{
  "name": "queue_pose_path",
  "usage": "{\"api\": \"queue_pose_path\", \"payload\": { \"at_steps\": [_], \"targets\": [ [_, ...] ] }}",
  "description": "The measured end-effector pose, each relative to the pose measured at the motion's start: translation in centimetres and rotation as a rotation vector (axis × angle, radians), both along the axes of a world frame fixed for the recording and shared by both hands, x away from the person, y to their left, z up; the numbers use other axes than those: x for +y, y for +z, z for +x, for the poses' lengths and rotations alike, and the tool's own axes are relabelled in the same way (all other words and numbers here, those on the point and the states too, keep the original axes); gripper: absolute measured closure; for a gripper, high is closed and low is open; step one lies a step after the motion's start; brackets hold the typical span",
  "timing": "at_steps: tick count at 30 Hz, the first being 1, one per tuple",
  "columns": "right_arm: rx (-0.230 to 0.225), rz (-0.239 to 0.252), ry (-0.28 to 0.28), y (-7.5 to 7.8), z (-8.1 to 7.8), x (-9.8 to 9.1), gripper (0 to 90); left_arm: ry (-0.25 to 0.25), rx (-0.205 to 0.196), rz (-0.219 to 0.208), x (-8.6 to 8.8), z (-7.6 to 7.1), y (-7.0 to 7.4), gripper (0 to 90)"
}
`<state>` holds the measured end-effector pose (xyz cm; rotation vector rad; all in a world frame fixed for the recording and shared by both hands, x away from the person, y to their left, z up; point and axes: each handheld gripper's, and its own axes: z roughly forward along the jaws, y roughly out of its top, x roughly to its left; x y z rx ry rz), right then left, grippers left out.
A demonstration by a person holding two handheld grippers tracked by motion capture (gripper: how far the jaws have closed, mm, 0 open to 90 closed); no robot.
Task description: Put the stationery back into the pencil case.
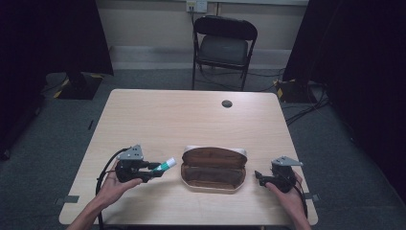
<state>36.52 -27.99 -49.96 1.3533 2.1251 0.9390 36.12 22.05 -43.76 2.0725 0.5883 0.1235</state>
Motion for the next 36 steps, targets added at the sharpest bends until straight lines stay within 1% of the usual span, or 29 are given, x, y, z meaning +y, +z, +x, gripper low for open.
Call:
{"api": "queue_pose_path", "payload": {
  "at_steps": [3,4,5,9,15,16,18,19,20,23,25,26,27,29,34,35,36],
  "targets": [
    [0.002,0.001,0.004,0.0,0.0,0.0,18.6,-0.011,-0.01,-0.03,-0.3,-0.3,0.7,66.1],
    [0.0,0.0,0.003,0.0,0.1,0.0,18.6,-0.015,-0.015,-0.03,-0.4,-0.4,0.8,66.1],
    [0.0,0.001,0.0,0.0,0.2,0.0,18.5,-0.023,-0.016,-0.041,-0.5,-0.5,0.9,66.1],
    [0.001,-0.001,0.001,0.0,0.2,0.0,18.5,-0.048,-0.015,-0.043,-1.3,-0.8,1.2,66.1],
    [0.001,-0.001,-0.002,0.0,0.2,0.0,18.5,-0.081,-0.014,-0.033,-2.7,-1.1,1.3,66.1],
    [0.001,-0.001,-0.002,0.0,0.2,0.0,18.5,-0.082,-0.01,-0.037,-2.9,-1.2,1.3,66.1],
    [0.001,-0.001,0.0,0.0,0.1,0.0,18.5,-0.09,-0.016,-0.03,-3.1,-1.4,1.6,66.1],
    [0.001,0.0,0.001,0.0,0.1,0.0,18.5,-0.089,-0.018,-0.034,-3.2,-1.4,1.7,66.1],
    [0.002,0.0,-0.001,0.0,0.0,0.0,18.5,-0.093,-0.019,-0.041,-3.3,-1.4,1.9,66.1],
    [0.001,0.0,-0.003,0.0,-0.1,0.0,18.5,-0.103,-0.025,-0.041,-3.9,-1.3,2.2,66.1],
    [0.001,0.0,-0.003,0.0,0.0,0.0,18.5,-0.118,-0.028,-0.031,-4.4,-1.1,2.3,66.1],
    [0.001,0.0,-0.003,0.0,0.0,0.0,18.5,-0.117,-0.028,-0.031,-4.6,-1.0,2.3,66.1],
    [0.001,0.0,-0.003,0.0,0.0,0.0,18.5,-0.123,-0.027,-0.018,-4.8,-0.9,2.4,66.1],
    [0.001,0.0,-0.003,0.0,0.0,0.0,18.5,-0.132,-0.032,-0.006,-5.4,-0.8,2.4,66.1],
    [0.001,0.0,-0.003,0.0,0.0,0.0,18.5,-0.139,-0.039,-0.004,-6.6,0.0,2.7,66.1],
    [0.001,0.0,-0.003,0.0,0.0,0.0,18.6,-0.141,-0.037,-0.01,-7.0,0.1,2.7,66.1],
    [0.001,0.0,-0.003,0.0,0.0,0.0,18.5,-0.143,-0.033,-0.003,-7.2,0.2,2.7,66.1]
  ]
}}
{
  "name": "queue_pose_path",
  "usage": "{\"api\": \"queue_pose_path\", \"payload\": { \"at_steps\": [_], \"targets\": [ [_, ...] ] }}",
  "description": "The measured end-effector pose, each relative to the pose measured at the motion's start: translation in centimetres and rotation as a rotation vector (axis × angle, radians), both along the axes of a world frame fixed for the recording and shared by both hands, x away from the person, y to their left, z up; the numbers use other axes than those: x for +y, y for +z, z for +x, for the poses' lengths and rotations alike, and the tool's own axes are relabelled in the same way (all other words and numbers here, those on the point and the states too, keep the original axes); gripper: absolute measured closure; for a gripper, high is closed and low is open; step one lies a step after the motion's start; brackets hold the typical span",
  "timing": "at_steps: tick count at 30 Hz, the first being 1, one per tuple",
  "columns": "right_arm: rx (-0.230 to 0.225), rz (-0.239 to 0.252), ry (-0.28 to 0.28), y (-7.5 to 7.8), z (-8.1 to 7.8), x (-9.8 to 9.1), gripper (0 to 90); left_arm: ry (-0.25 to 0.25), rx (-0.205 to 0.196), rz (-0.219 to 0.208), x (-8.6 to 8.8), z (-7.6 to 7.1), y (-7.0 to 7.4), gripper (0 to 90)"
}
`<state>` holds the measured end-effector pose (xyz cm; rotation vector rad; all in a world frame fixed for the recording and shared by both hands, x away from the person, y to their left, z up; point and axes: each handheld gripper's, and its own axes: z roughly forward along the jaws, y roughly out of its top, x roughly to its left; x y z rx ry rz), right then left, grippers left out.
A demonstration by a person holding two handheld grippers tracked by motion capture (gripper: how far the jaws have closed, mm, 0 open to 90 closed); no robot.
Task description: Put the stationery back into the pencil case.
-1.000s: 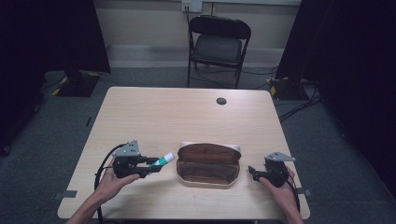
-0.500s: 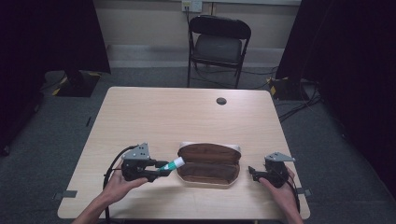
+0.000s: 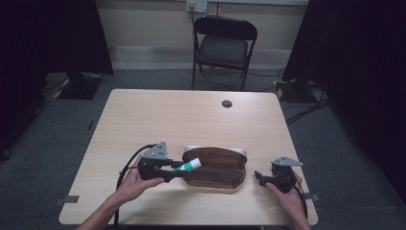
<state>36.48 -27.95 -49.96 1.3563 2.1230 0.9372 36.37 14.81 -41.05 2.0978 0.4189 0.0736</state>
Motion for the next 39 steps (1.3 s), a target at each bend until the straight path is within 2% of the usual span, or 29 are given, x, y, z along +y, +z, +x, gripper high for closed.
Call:
{"api": "queue_pose_path", "payload": {
  "at_steps": [2,5,9,11,17,20,22,24,26,33,38,39],
  "targets": [
    [0.0,0.0,0.0,0.0,0.0,0.0,18.5,-0.014,0.027,-0.036,-0.6,0.1,0.0,66.1],
    [0.0,0.0,0.0,0.0,0.0,0.0,18.5,-0.027,-0.001,-0.004,-1.5,0.0,0.4,66.1],
    [0.0,0.0,0.0,0.0,0.0,0.0,18.5,-0.031,-0.003,-0.002,-2.2,0.6,0.5,66.1],
    [0.0,0.0,0.0,0.0,0.0,0.0,18.5,-0.031,-0.008,0.026,-2.6,0.8,0.3,66.1],
    [0.0,0.0,0.001,0.0,0.0,0.0,18.5,-0.016,0.001,0.069,-3.7,1.6,-0.6,66.1],
    [0.001,0.0,0.0,0.0,0.0,0.0,18.5,-0.031,-0.001,0.114,-4.3,1.6,-0.5,66.1],
    [0.001,0.0,0.0,0.0,0.0,0.0,18.5,-0.03,0.005,0.11,-4.6,1.7,-0.7,66.1],
    [0.0,0.0,0.0,0.0,0.0,0.0,18.5,-0.033,0.001,0.138,-4.8,1.9,-0.9,66.1],
    [0.0,0.0,0.001,0.0,0.0,0.0,18.5,-0.023,0.002,0.129,-5.0,2.2,-1.3,66.0],
    [0.002,0.002,0.004,0.0,0.0,0.0,18.3,-0.002,0.016,0.137,-5.2,3.3,-1.9,66.0],
    [0.002,0.002,0.005,0.0,0.0,0.0,18.3,-0.006,0.007,0.18,-5.7,3.9,-2.7,66.0],
    [0.001,0.002,0.005,0.0,0.0,0.0,18.3,0.001,0.008,0.165,-5.8,4.0,-2.8,66.0]
  ]
}}
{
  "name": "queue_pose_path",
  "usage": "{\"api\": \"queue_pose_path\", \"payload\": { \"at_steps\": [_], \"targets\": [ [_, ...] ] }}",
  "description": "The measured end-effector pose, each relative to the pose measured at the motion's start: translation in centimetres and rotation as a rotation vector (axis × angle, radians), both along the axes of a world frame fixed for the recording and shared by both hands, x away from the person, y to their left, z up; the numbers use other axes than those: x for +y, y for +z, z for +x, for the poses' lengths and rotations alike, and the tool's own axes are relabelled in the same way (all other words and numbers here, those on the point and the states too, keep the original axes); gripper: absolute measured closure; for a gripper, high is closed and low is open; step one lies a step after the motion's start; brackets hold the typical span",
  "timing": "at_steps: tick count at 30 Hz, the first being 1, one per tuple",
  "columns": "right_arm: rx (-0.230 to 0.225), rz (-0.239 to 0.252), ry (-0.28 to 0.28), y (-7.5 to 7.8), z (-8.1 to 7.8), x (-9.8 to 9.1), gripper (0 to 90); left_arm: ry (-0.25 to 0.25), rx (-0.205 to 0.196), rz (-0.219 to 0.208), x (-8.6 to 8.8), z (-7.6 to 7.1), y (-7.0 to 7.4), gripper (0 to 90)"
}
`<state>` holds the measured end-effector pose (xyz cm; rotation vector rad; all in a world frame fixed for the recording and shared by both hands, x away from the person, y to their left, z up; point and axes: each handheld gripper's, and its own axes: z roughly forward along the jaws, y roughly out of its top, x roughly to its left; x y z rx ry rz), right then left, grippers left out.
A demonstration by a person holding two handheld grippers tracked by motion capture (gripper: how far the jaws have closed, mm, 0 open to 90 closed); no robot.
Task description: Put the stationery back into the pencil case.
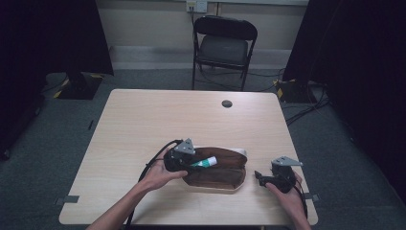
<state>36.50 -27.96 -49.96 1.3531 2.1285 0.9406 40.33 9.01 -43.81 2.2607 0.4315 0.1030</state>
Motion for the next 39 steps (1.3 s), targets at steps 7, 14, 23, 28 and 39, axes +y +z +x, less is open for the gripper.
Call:
{"api": "queue_pose_path", "payload": {
  "at_steps": [7,14,23,28,39],
  "targets": [
    [0.002,0.0,-0.001,0.0,0.0,0.0,18.2,0.036,-0.022,-0.041,0.2,0.2,0.1,61.3],
    [0.002,0.001,-0.001,0.0,0.0,0.0,18.1,0.043,-0.016,-0.068,1.0,0.0,0.5,60.8],
    [0.002,0.0,0.0,0.0,0.0,0.0,18.2,0.061,-0.005,-0.092,2.5,-0.7,1.0,62.4],
    [0.001,0.0,0.0,0.0,0.0,0.0,18.1,0.084,-0.002,-0.117,3.8,-1.1,1.6,60.2],
    [0.001,0.0,0.0,0.0,0.0,0.0,18.2,0.154,0.052,-0.159,7.1,-1.6,1.3,38.5]
  ]
}}
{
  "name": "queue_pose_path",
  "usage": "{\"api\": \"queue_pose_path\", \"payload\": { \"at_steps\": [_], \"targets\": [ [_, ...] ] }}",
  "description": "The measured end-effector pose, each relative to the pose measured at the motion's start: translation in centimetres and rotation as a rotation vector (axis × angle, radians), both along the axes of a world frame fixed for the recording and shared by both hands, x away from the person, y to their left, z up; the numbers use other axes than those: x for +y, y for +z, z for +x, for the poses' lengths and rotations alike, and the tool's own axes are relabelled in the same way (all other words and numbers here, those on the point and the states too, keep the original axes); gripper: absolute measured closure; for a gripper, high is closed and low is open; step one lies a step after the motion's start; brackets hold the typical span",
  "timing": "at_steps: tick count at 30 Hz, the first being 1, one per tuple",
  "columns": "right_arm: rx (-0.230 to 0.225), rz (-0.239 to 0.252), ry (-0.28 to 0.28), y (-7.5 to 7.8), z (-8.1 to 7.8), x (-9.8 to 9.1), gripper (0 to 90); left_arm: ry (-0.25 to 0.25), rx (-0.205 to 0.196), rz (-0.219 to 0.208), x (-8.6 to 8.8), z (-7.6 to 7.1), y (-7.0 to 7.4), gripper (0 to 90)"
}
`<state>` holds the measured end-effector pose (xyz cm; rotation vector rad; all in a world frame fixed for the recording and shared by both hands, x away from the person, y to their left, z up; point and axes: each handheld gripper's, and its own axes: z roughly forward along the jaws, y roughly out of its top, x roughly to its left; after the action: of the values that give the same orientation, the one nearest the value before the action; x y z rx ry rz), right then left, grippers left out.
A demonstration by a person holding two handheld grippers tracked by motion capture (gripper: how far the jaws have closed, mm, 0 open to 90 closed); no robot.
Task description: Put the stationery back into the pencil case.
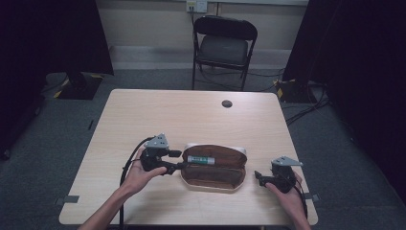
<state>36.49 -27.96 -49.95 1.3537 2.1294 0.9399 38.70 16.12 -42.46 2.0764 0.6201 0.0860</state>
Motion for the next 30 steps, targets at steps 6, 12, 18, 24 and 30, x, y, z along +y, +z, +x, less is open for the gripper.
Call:
{"api": "queue_pose_path", "payload": {
  "at_steps": [6,12,18,24,30],
  "targets": [
    [0.0,-0.001,-0.001,0.0,0.0,0.0,18.1,0.038,0.003,0.032,1.9,-0.5,-0.4,28.2],
    [0.0,-0.001,-0.001,0.0,0.0,0.0,18.1,0.09,0.006,0.089,4.0,-0.5,-1.3,21.7],
    [0.001,-0.001,-0.002,0.0,0.0,0.0,18.1,0.148,0.027,0.178,6.2,-0.5,-3.1,17.6],
    [0.0,-0.002,-0.002,0.0,0.0,0.0,18.0,0.238,0.075,0.197,8.6,0.6,-5.0,18.4],
    [-0.002,-0.001,0.002,0.0,0.1,0.0,17.9,0.292,0.056,0.267,9.0,0.5,-6.4,19.7]
  ]
}}
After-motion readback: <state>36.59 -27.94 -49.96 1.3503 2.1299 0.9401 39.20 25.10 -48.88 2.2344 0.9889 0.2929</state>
